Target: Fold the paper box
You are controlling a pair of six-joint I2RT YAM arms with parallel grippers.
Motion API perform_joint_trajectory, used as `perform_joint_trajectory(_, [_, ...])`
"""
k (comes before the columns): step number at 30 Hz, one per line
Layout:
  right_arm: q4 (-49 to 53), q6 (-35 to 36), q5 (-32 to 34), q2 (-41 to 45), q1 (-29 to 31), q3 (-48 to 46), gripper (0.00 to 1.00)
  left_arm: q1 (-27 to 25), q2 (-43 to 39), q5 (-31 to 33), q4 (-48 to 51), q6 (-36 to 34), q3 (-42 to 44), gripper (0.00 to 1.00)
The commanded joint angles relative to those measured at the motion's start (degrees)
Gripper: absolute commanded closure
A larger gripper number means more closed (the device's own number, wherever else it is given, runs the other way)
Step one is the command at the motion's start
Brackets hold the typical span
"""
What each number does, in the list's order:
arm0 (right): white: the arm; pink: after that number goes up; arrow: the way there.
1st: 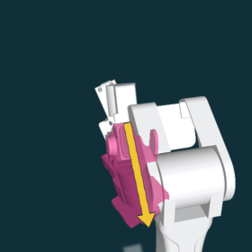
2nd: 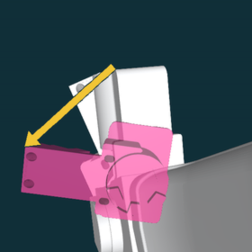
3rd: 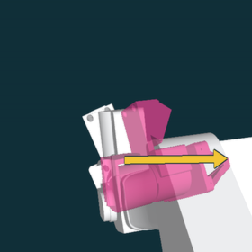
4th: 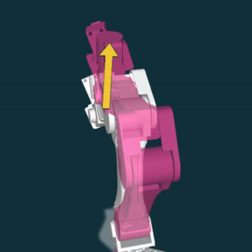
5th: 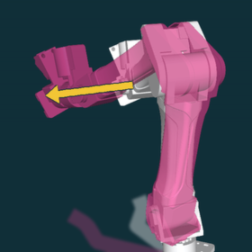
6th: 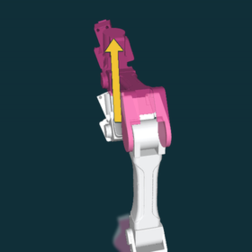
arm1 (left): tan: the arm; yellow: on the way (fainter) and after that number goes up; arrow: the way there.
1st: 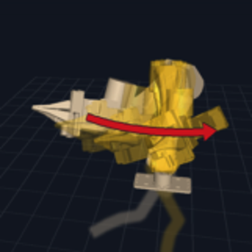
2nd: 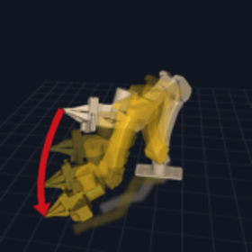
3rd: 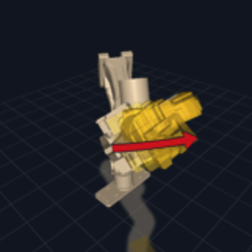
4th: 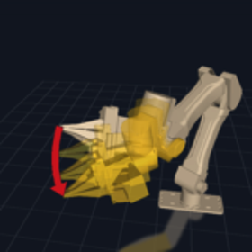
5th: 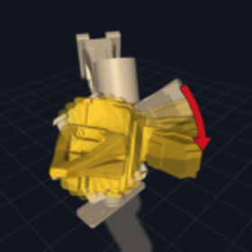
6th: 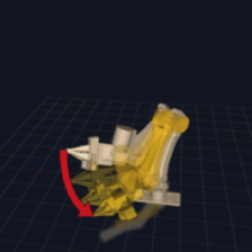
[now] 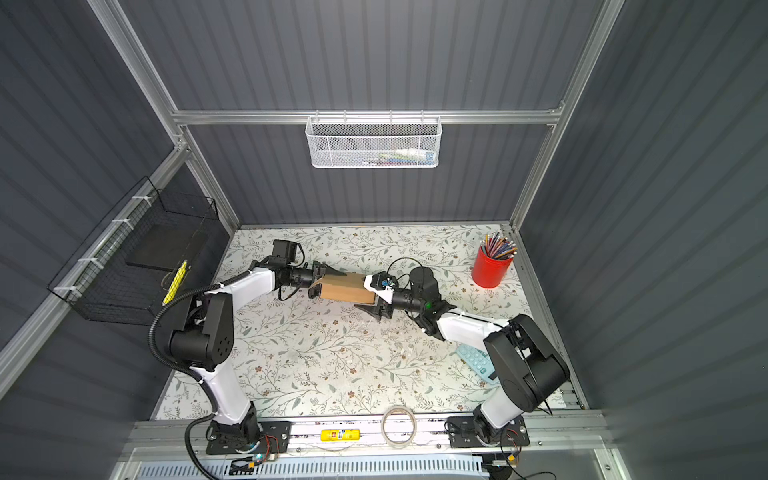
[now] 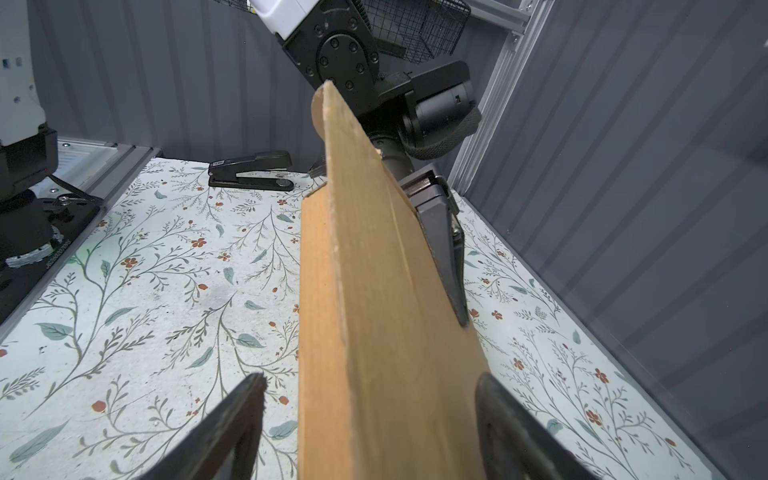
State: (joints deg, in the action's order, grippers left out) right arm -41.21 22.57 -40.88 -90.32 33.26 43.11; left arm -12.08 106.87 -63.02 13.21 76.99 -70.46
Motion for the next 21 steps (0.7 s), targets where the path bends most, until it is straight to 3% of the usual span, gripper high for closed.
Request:
perform_joint_trajectory(1, [2.23,0.71,-0.62,-1.08,1.83,1.09,0.22,-0.49,0.71,-0.78,0.41,0.13,-2.74,0.76])
perform_joint_trajectory(21, [-0.10,6.72,13.29,-0.73,5.49,-0.84,0.27,-0.65,0.90,-0.94,-0.47,0.97,-2.52,0.76])
